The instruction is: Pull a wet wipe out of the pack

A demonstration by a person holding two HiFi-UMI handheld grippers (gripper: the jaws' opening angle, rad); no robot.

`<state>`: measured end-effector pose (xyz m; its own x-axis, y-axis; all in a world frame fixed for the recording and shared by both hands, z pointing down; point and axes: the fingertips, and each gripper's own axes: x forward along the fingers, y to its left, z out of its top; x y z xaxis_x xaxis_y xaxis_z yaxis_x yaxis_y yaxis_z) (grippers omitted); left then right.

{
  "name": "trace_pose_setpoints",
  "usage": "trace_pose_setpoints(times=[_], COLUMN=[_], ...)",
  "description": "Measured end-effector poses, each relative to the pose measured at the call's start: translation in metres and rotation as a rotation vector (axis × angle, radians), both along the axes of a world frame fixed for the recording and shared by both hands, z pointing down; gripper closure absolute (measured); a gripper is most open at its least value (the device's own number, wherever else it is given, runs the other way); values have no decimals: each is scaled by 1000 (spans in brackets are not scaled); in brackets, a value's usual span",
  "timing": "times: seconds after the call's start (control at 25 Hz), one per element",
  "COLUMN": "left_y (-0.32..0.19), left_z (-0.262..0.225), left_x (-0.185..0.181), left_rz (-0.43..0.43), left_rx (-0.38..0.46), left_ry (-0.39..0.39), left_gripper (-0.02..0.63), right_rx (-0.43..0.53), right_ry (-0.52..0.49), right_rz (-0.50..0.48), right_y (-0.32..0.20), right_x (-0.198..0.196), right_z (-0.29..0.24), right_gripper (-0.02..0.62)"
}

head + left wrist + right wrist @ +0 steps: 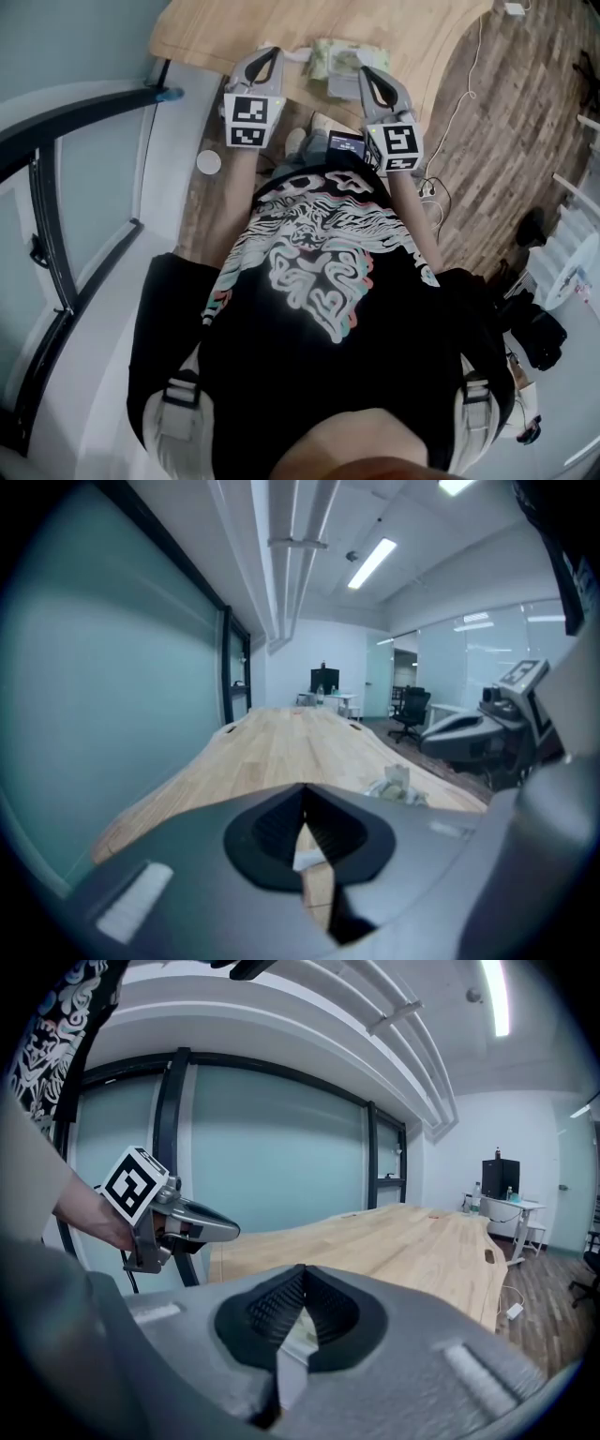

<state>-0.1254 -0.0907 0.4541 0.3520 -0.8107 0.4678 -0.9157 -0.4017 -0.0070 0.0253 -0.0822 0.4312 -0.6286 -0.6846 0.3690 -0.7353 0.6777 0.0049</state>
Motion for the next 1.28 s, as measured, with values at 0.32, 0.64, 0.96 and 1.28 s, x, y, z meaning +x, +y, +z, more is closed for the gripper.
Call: trace_pose_setpoints(times=[0.32, 0.64, 0.96, 1.28], left_y=[2, 3, 2, 5], left_z=[-59, -83, -78, -78], left_x=[5, 7, 11, 2], left_rz=[31, 42, 42, 27], left_rx=[108, 172, 156, 152], left_ry=[62, 58, 41, 40], left_gripper=[617, 617, 617, 617], right_rx=[22, 86, 45, 27], right_ry=[-42, -49, -59, -59], right_rz=[10, 17, 12, -17], right_y=[-3, -10, -10, -10], right_x=[-10, -12, -7, -13], right_z=[-28, -51, -37, -29], right_gripper=[597, 597, 597, 597])
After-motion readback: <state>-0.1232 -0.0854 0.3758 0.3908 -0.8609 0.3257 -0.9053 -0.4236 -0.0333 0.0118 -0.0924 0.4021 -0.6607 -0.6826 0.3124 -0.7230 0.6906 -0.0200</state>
